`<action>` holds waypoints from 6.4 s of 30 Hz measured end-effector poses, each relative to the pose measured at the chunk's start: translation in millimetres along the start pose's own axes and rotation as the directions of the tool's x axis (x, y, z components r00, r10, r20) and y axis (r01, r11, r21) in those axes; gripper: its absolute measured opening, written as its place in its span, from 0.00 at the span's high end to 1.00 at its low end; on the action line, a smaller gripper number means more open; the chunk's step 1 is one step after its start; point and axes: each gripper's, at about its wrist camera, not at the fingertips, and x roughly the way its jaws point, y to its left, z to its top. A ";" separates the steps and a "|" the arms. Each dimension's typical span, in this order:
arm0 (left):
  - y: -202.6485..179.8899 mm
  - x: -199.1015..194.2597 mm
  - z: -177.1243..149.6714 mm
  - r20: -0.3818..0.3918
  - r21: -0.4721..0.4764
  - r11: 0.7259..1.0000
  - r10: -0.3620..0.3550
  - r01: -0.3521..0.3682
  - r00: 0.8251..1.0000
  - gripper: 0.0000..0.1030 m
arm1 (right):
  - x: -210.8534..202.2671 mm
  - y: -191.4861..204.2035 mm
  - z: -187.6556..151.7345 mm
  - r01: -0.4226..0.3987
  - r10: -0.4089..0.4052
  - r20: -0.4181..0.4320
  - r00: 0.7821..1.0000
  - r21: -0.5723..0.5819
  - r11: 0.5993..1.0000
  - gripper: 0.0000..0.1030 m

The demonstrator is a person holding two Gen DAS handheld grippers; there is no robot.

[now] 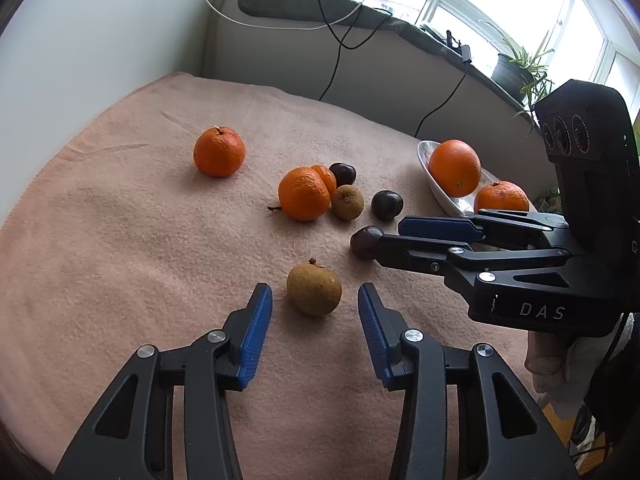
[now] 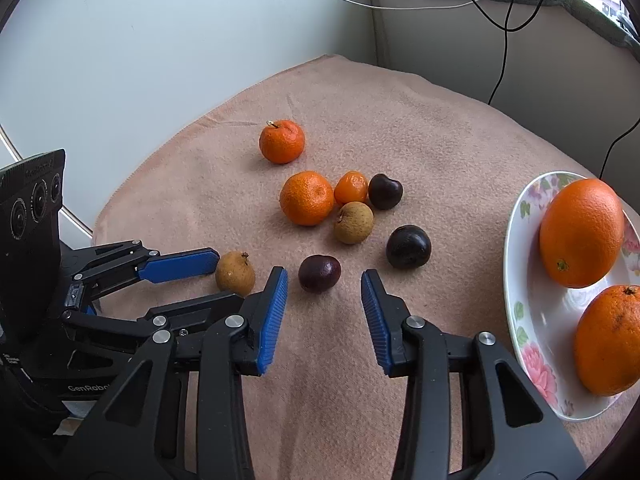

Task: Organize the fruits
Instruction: 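Move the right tool toward the dark plum near the brown fruit, then close the right tool on the dark plum while the left tool grasps the brown fruit, then carry the plum in the right tool and brown fruit in the left tool onto the plate, then open the right tool to drop the plum while the left tool releases the brown fruit, then lift both tools away from the plate toward the loose fruit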

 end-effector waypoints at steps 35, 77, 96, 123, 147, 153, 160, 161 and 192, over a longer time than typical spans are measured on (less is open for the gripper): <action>-2.2 2.1 4.0 0.020 -0.016 1.000 -0.023 0.024 1.000 0.73 | 8.3 0.9 5.7 0.014 -0.014 -0.008 1.000 -0.024 1.000 0.75; -109.8 24.5 49.8 0.044 0.164 0.975 -0.159 0.150 0.986 0.73 | -116.4 -119.6 -15.6 0.159 -0.192 0.181 0.965 0.180 0.971 0.75; -145.5 57.7 56.1 -0.012 0.212 0.962 -0.176 0.175 0.984 0.73 | -123.5 -177.8 -18.6 0.208 -0.260 0.172 0.950 0.272 0.940 0.75; -153.1 66.0 58.2 -0.023 0.229 0.958 -0.169 0.170 0.985 0.73 | -107.8 -199.8 -14.5 0.203 -0.253 0.128 0.959 0.313 0.928 0.75; -158.3 48.5 61.0 0.027 0.248 0.958 -0.158 0.146 0.987 0.37 | -119.9 -189.9 -11.5 0.218 -0.278 0.154 0.948 0.322 0.921 0.30; -156.7 41.9 61.1 0.048 0.254 0.958 -0.149 0.132 0.988 0.31 | -123.7 -185.9 -9.2 0.215 -0.279 0.160 0.947 0.329 0.920 0.24; -154.7 34.7 61.4 0.066 0.252 0.960 -0.140 0.119 0.988 0.30 | -125.6 -178.0 -7.4 0.206 -0.270 0.164 0.949 0.326 0.923 0.21; -154.8 33.7 62.1 0.068 0.252 0.960 -0.140 0.119 0.988 0.30 | -125.7 -176.9 -6.4 0.206 -0.269 0.165 0.949 0.324 0.923 0.20; -114.1 6.2 63.9 0.131 0.189 0.979 -0.103 0.077 0.986 0.28 | -118.5 -127.4 14.0 0.188 -0.240 0.174 0.955 0.270 0.944 0.15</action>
